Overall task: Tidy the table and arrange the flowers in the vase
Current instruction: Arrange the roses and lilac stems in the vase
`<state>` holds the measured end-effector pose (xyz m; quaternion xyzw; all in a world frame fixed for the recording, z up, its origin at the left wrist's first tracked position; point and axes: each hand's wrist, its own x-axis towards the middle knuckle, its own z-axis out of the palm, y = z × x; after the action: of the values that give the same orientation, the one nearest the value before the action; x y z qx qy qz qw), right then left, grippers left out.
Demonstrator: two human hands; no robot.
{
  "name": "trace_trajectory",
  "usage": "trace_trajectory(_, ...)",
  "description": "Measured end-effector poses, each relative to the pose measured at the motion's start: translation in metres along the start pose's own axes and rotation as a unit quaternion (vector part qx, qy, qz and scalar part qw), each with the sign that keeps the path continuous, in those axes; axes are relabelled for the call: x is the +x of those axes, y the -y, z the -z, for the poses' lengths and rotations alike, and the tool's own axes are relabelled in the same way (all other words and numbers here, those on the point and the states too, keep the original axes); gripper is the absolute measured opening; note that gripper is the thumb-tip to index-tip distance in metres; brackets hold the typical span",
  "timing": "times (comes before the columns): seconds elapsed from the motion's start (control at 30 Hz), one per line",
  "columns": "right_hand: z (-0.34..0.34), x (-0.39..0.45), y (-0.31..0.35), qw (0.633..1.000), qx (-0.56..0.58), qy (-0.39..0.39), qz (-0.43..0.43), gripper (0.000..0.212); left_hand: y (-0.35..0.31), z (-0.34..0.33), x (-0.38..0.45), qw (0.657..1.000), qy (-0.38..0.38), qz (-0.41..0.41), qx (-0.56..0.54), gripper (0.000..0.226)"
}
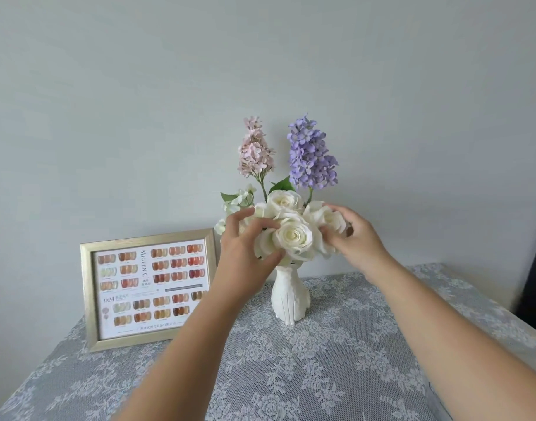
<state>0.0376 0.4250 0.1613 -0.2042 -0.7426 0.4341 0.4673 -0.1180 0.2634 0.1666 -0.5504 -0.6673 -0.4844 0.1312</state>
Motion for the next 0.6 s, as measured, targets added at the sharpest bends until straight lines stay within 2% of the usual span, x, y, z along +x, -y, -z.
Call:
trace_trajectory(0.13,-0.010,0.005,0.004,0.998,-0.056,0.000,0.019,0.052,-0.005,-0.002,0.001,1.000,0.001,-0.009,0.016,0.042)
trace_trajectory(0.23,-0.003,0.005,0.006,0.998,-0.065,-0.012,0.019,0.054,-0.004,0.000,-0.001,1.000,0.001,-0.005,0.010,0.045)
trace_trajectory(0.3,0.004,0.002,0.010,0.997,-0.056,-0.041,0.031,0.051,-0.003,0.003,-0.003,1.000,0.007,0.001,-0.001,0.050)
trace_trajectory(0.43,0.015,-0.009,0.013,0.983,-0.055,-0.130,0.117,0.031,-0.002,0.006,-0.006,1.000,0.003,-0.016,-0.002,0.060)
trace_trajectory(0.5,0.015,-0.010,0.011,0.976,-0.087,-0.137,0.143,0.024,-0.004,0.005,-0.007,1.000,0.001,-0.018,0.003,0.062)
trace_trajectory(0.6,0.007,-0.010,0.009,0.977,-0.120,-0.114,0.133,0.018,-0.007,0.002,-0.009,1.000,0.010,-0.011,0.021,0.062)
